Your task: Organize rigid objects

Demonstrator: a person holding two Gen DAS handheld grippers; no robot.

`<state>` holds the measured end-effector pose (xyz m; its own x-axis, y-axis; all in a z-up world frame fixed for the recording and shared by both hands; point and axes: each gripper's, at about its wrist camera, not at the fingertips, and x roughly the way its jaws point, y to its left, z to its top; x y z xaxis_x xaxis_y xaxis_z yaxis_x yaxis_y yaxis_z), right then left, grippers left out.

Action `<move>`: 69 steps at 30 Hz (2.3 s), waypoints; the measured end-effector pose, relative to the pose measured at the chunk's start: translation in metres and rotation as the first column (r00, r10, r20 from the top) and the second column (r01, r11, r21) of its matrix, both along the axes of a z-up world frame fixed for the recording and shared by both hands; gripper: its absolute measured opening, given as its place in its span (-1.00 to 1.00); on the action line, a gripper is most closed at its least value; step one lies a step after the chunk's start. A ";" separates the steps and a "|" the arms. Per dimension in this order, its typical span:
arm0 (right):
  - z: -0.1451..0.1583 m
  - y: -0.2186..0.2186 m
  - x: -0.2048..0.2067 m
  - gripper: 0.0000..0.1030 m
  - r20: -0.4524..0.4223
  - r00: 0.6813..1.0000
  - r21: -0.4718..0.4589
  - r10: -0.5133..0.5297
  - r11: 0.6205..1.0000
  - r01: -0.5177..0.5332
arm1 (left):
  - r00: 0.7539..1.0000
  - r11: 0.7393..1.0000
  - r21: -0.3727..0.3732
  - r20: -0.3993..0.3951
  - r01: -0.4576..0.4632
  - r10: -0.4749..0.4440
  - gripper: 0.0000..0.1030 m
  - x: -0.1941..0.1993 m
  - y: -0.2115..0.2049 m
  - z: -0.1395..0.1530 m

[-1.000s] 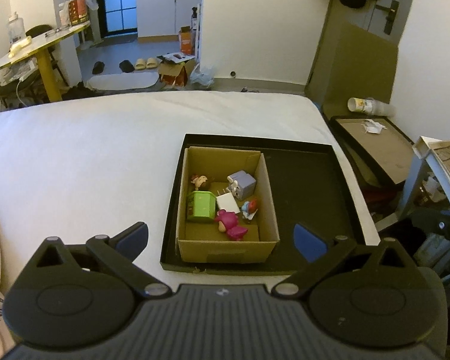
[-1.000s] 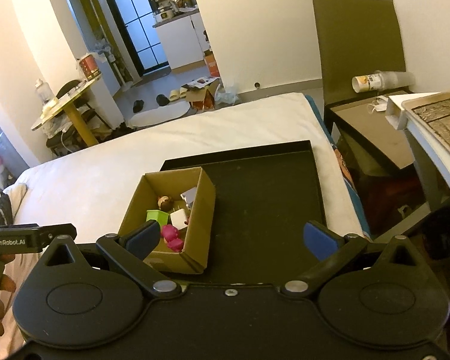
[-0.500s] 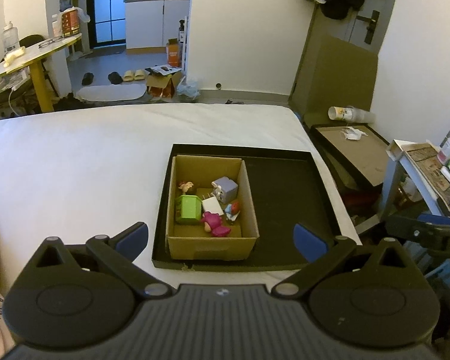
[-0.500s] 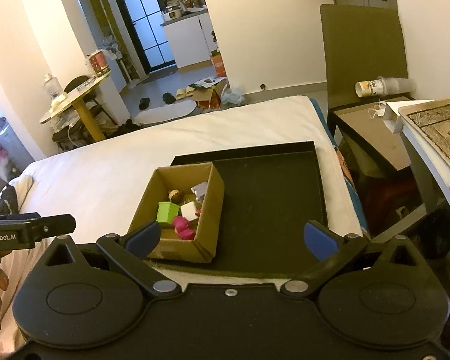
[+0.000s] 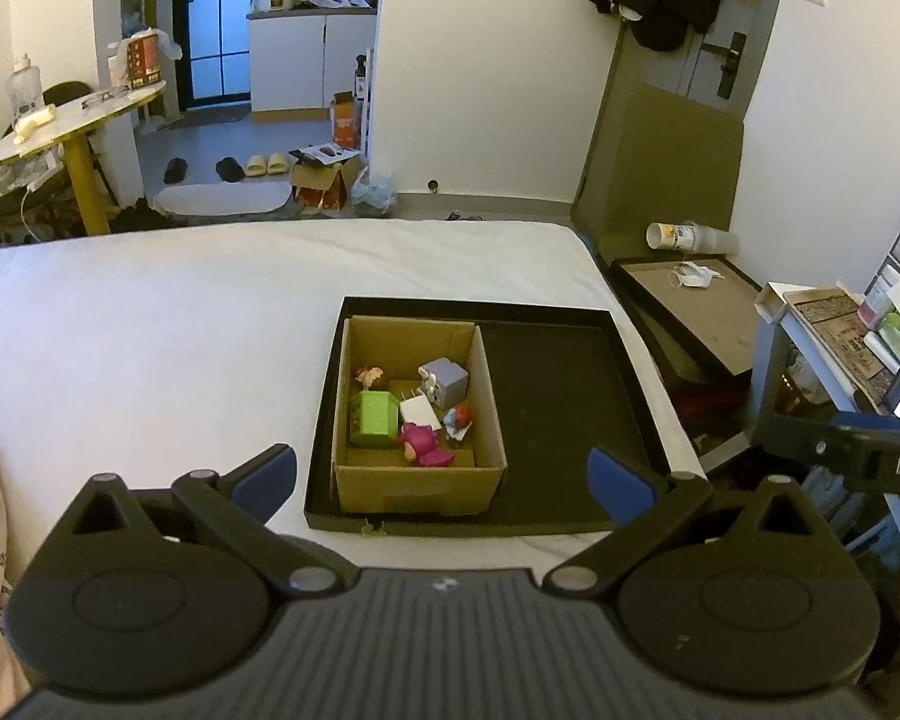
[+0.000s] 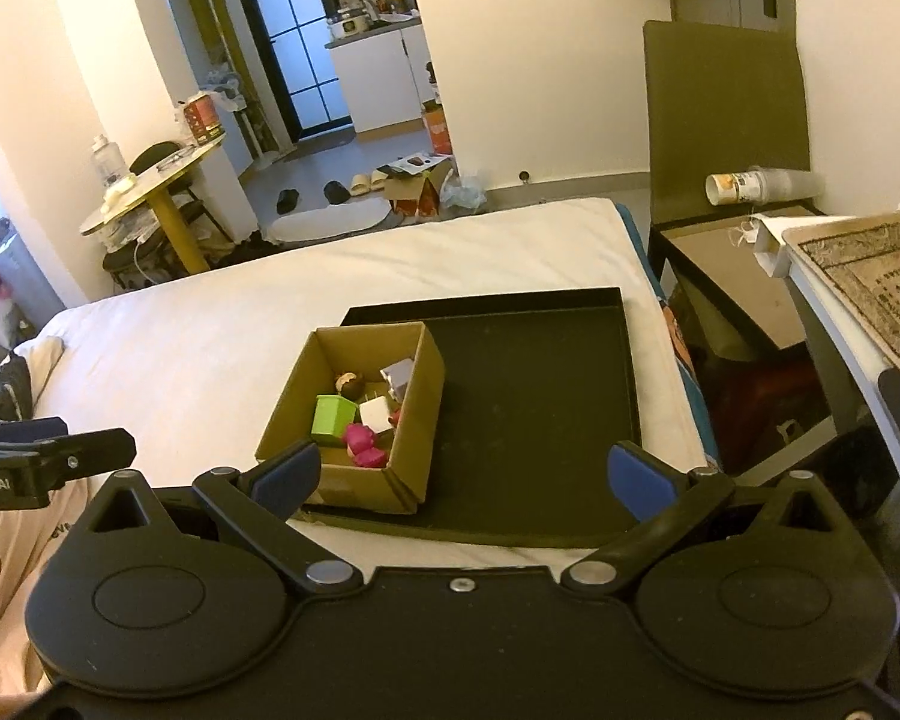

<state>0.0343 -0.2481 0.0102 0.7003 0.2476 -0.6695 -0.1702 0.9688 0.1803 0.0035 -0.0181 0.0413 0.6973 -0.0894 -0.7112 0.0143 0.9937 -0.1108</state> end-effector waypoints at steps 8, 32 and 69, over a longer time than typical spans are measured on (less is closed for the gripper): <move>0.005 0.008 -0.004 1.00 0.007 1.000 -0.014 0.024 1.000 -0.024 | 1.000 0.999 -0.010 0.002 -0.030 0.030 0.99 -0.005 0.009 -0.002; 0.000 0.019 -0.007 1.00 -0.011 0.999 -0.016 0.042 0.999 -0.042 | 1.000 1.000 -0.012 -0.002 -0.029 0.029 0.99 -0.008 0.012 0.001; -0.002 0.021 -0.013 1.00 -0.001 0.999 -0.022 0.045 0.999 -0.045 | 1.000 0.999 -0.017 -0.008 -0.028 0.028 0.99 -0.011 0.013 -0.002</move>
